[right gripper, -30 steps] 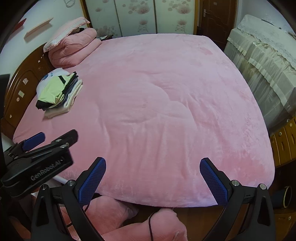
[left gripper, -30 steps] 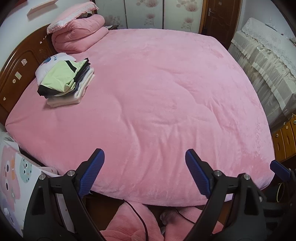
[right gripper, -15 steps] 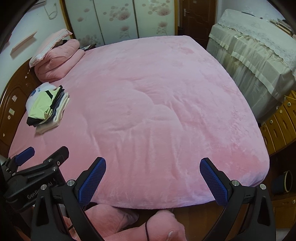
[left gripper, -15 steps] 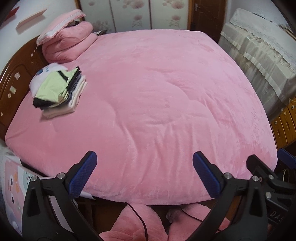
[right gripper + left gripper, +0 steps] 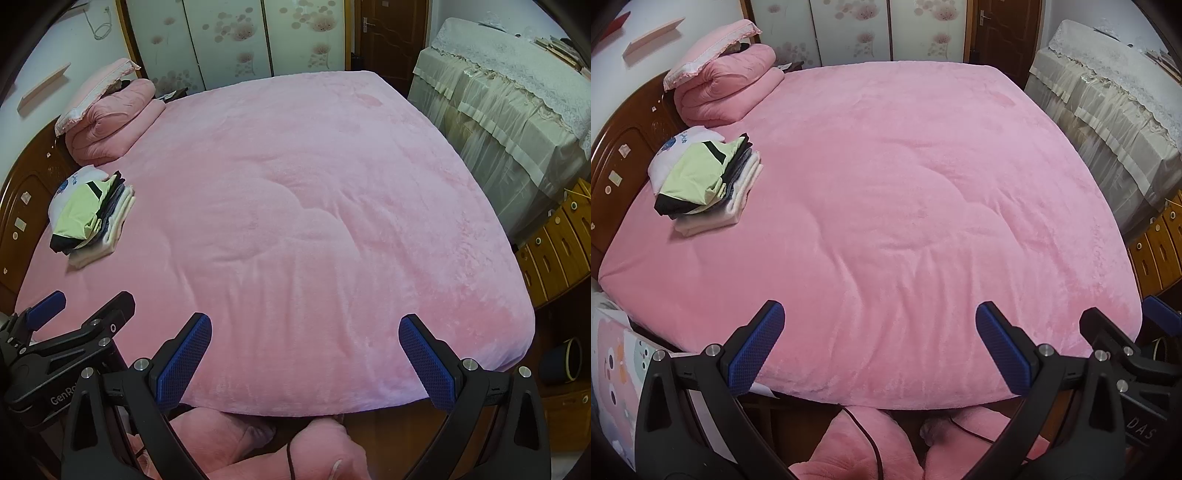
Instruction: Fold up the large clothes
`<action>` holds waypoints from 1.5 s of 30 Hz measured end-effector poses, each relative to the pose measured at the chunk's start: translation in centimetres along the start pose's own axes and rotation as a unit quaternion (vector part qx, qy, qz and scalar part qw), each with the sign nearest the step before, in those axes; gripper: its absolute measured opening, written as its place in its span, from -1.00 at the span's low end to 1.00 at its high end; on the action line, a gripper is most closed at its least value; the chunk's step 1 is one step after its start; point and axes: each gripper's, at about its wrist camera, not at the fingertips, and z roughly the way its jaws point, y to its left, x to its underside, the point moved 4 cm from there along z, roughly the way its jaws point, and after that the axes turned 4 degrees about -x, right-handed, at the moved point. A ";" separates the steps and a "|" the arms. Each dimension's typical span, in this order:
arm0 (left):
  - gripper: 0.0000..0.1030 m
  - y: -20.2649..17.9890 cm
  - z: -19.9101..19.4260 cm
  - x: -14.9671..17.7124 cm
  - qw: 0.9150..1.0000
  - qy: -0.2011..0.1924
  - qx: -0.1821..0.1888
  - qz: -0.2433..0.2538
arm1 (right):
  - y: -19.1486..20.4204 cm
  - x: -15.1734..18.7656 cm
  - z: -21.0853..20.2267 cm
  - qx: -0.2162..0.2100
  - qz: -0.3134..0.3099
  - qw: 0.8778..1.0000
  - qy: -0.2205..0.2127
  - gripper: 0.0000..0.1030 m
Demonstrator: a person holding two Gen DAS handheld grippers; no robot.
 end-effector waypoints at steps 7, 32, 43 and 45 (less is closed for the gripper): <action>0.99 0.1 0.1 0.1 1.000 0.003 0.002 0.000 | 0.1 0.1 -0.2 0.002 0.001 1.000 0.001 0.99; 0.99 -0.4 0.9 0.6 1.000 0.024 -0.012 -0.006 | -1.1 -0.7 0.5 -0.002 -0.022 1.000 0.016 0.99; 0.99 -0.4 0.7 0.7 1.000 0.021 -0.015 -0.004 | -2.4 -1.5 1.3 -0.003 -0.025 0.999 0.023 0.99; 0.99 -0.3 0.6 0.7 1.000 0.020 -0.015 -0.003 | -2.5 -1.5 1.4 -0.002 -0.025 0.999 0.024 0.99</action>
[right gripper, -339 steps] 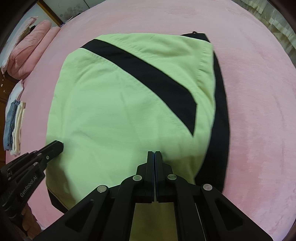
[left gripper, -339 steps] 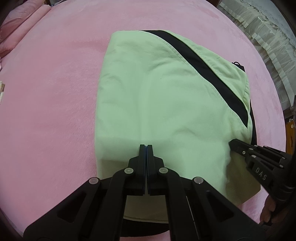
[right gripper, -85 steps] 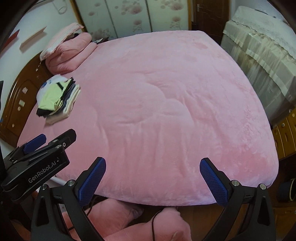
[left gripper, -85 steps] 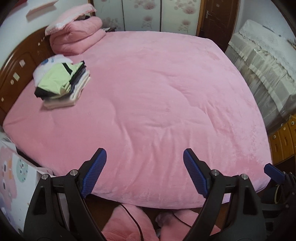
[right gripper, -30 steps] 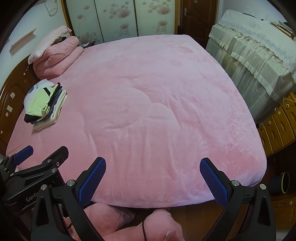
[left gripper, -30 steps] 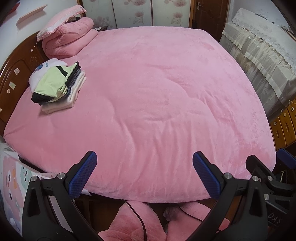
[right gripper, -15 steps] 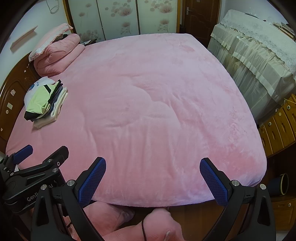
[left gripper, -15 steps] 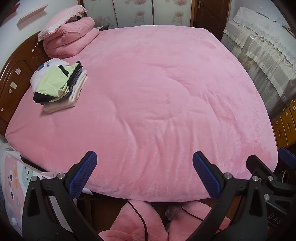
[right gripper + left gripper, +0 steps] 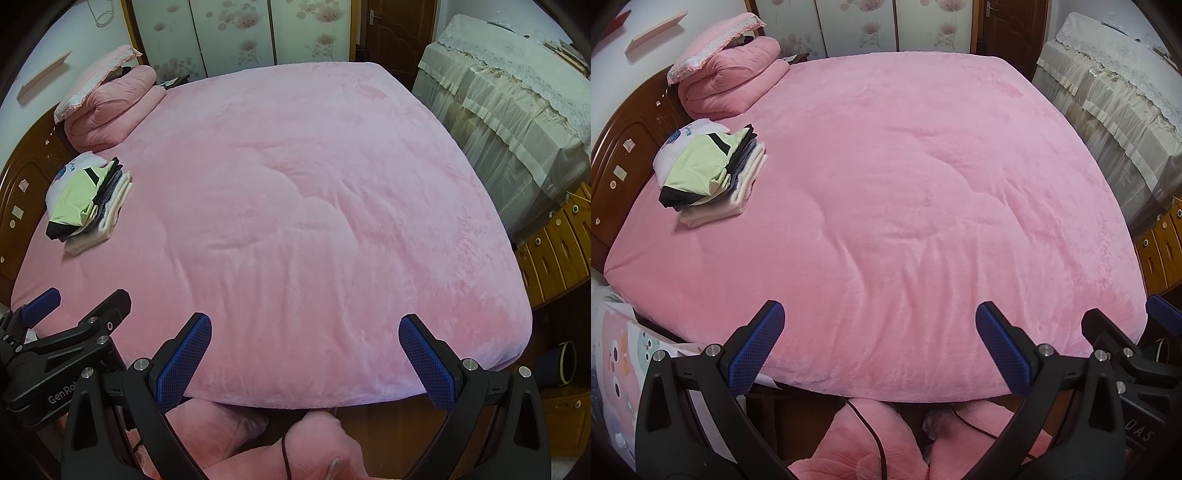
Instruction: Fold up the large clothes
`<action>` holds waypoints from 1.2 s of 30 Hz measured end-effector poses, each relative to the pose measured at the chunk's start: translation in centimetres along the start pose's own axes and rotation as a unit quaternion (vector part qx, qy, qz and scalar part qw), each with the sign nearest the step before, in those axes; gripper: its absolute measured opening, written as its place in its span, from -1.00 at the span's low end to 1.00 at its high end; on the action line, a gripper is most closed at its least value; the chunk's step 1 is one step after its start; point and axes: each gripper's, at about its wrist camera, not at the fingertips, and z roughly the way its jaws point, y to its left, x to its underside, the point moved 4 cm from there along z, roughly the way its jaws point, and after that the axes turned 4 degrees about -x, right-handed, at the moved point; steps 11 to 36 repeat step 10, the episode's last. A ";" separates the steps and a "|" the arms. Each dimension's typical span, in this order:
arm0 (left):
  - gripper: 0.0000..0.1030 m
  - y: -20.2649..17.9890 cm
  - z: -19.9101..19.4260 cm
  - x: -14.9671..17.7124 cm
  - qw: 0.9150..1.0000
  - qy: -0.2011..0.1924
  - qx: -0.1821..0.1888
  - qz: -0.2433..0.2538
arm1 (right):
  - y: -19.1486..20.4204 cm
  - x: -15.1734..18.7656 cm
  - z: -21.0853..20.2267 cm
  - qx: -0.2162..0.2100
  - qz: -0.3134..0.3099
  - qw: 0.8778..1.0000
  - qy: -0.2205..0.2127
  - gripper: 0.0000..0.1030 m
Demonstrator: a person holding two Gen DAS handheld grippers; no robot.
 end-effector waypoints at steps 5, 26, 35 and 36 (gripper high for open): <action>0.99 0.1 -0.1 0.1 1.000 0.001 0.002 -0.001 | 0.0 0.0 0.1 0.000 -0.001 1.000 0.000 0.99; 0.99 0.3 -0.1 0.1 1.000 0.001 0.008 -0.003 | -0.3 0.3 0.1 0.001 0.001 1.000 0.003 0.99; 0.99 0.3 -0.1 0.1 1.000 0.001 0.008 -0.003 | -0.3 0.3 0.1 0.001 0.001 1.000 0.003 0.99; 0.99 0.3 -0.1 0.1 1.000 0.001 0.008 -0.003 | -0.3 0.3 0.1 0.001 0.001 1.000 0.003 0.99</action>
